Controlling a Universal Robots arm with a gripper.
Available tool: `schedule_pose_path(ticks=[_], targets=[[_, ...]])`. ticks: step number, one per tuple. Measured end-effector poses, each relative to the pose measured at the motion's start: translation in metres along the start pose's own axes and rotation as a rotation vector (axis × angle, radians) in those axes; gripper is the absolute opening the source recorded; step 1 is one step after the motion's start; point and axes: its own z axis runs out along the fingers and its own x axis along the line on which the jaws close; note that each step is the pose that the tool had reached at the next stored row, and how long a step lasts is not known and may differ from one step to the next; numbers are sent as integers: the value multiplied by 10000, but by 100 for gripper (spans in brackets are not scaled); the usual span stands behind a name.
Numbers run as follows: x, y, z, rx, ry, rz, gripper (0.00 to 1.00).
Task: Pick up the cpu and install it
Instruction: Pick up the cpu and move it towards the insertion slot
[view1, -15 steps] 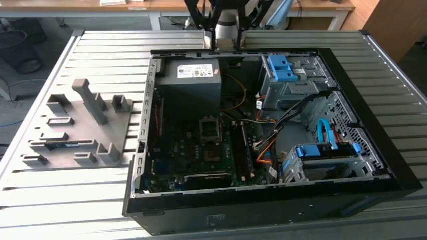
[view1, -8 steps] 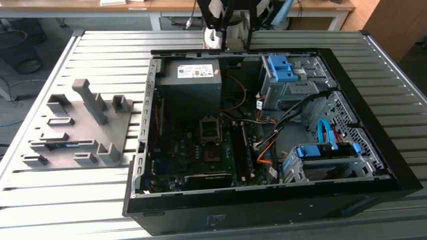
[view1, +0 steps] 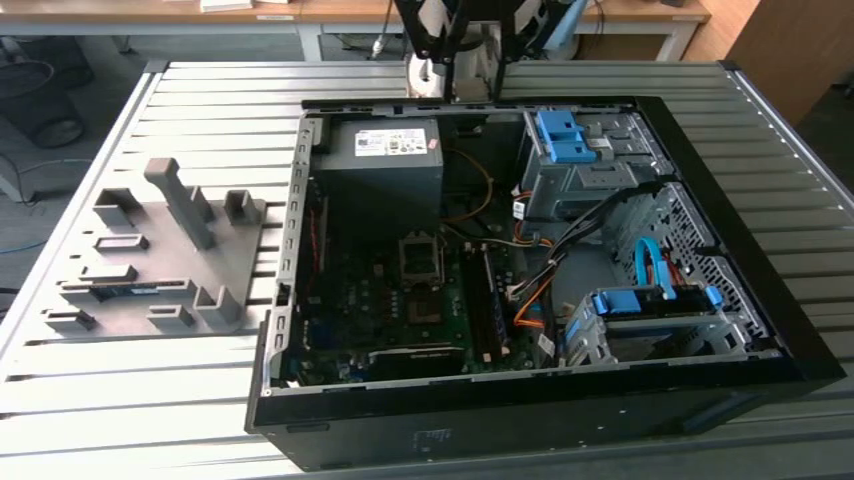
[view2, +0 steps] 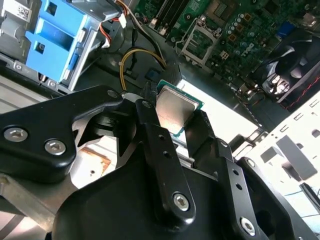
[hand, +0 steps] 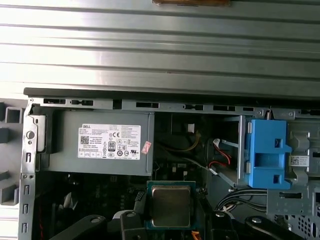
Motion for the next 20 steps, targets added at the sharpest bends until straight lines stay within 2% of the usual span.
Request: schedule_pose_path(ticks=[7,12,20], targets=[[3,-86,57,-2,-1,0,47],[5,-125,127,-1,2,1,47],[6,-169,194,0,2,1,47]])
